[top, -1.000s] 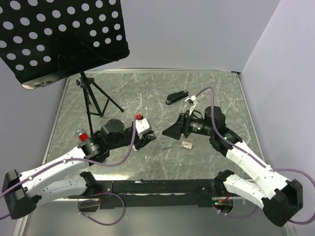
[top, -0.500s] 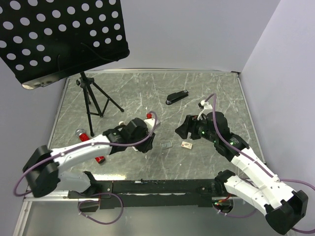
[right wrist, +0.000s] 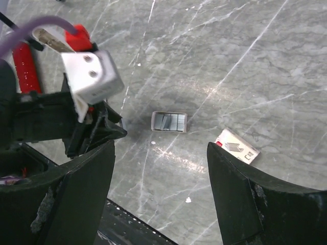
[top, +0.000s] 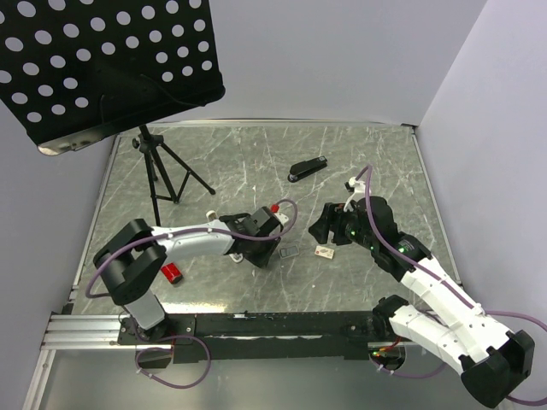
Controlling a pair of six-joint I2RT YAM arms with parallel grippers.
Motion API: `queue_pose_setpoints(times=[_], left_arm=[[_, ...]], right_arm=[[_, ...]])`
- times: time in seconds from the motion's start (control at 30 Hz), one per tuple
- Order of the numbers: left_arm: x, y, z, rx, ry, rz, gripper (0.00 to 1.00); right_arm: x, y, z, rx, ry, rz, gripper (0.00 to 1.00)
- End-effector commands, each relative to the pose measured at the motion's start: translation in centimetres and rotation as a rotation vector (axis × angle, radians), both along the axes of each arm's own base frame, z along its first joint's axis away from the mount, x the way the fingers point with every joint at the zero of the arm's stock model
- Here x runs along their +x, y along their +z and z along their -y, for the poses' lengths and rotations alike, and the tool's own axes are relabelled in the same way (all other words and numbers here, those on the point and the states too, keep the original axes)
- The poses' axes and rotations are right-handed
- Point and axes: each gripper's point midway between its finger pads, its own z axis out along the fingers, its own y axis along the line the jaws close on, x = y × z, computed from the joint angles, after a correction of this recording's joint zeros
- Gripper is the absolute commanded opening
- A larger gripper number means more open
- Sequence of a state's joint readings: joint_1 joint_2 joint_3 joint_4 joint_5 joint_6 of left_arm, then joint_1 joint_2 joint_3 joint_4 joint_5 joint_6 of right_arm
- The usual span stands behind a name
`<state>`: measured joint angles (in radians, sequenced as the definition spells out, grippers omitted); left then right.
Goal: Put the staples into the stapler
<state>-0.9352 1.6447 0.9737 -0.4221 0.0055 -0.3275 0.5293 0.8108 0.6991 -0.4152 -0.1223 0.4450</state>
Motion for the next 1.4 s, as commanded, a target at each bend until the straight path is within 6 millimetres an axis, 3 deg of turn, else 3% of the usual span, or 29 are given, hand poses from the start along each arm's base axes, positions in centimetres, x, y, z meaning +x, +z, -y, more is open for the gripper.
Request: queue_pose_setpoints(times=[0.0,0.33,0.73,0.83,0.93,1.0,1.03,1.1,1.13,1.23,1.33,1.37], left_arm=[[0.3,0.2,0.1,0.042,0.012,0.007,0.11],[-0.4,-0.9,0.1,0.065,-0.004,-0.018,0.31],[0.8,2.7,0.8,-0.002,0.026,0.063,0.62],[1.9,5.1,0.6,-0.045,0.082,0.138,0.71],[3.6,9.0,0.0,-0.141,0.184,0.248,0.84],[5.0,12.6,-1.1,-0.238,0.262,0.335,0.97],[5.3,15.4,-1.9,-0.312,0.304,0.387,0.99],[6.7,18.1,-4.1,-0.374,0.400,0.469,0.99],[6.6,20.7,-5.3,-0.448,0.441,0.514,1.00],[7.3,23.9,-9.5,-0.542,0.592,0.597,0.99],[7.4,24.8,-13.4,-0.563,0.716,0.657,0.99],[7.6,24.0,-14.7,-0.538,0.751,0.665,0.99]], right_arm=[[0.2,-0.4,0.8,-0.036,-0.017,0.018,0.79],[0.5,-1.0,0.5,-0.057,0.008,0.009,0.80],[0.7,-0.6,0.7,-0.083,0.007,0.019,0.80],[0.8,-0.2,0.8,-0.090,0.013,0.031,0.81],[0.7,0.0,0.7,-0.091,0.026,0.035,0.81],[0.7,0.0,0.6,-0.094,0.034,0.033,0.81],[0.6,0.0,0.4,-0.091,0.042,0.029,0.81],[0.5,0.0,0.1,-0.087,0.061,0.030,0.82],[0.6,0.1,-0.1,-0.082,0.069,0.032,0.82],[0.1,0.0,-1.6,-0.070,0.143,0.042,0.83],[-0.8,-0.5,-3.7,-0.071,0.220,0.023,0.85],[-1.0,-0.7,-4.2,-0.082,0.233,0.013,0.85]])
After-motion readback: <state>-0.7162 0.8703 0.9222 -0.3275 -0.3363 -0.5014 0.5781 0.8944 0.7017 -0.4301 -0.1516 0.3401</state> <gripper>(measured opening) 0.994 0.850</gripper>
